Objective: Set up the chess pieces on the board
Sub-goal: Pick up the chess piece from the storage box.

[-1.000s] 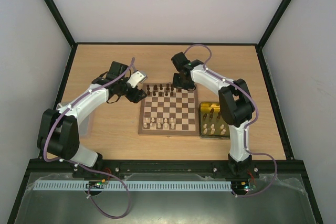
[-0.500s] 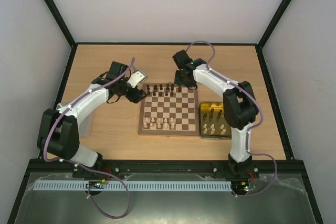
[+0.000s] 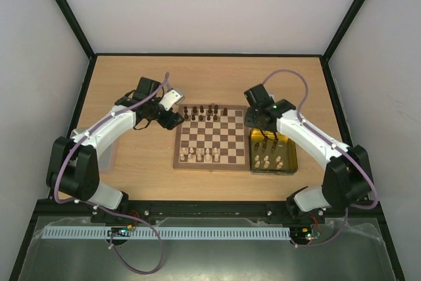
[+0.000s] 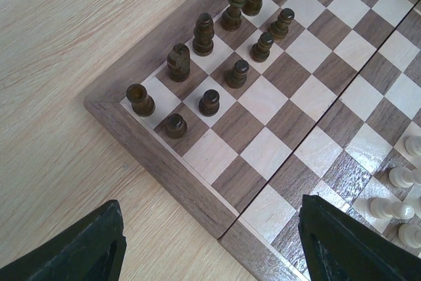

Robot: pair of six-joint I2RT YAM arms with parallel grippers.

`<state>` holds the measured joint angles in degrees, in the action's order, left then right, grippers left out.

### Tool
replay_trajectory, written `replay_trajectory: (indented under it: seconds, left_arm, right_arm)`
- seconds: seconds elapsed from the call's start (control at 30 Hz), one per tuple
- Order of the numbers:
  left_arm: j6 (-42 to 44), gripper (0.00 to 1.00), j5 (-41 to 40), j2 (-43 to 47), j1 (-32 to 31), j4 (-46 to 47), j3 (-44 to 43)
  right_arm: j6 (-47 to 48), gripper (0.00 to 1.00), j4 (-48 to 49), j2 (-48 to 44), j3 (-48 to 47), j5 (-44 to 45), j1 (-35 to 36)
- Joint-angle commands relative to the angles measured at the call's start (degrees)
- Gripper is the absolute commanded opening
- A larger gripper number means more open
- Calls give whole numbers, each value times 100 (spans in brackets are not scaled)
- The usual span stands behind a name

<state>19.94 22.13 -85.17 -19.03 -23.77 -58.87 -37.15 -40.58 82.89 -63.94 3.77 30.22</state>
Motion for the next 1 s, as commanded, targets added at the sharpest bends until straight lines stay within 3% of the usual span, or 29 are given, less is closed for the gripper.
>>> replay_trajectory:
  seconds: [0.0,0.97]
  left_arm:
    - [48,73,45,132,-71,-98,-91]
    - [64,73,-183,137,-133,-93,-45]
  right_arm:
    - [-178,41,4,-578,717,-63,-366]
    - [46,30,804,-252,1793,-559,-1042]
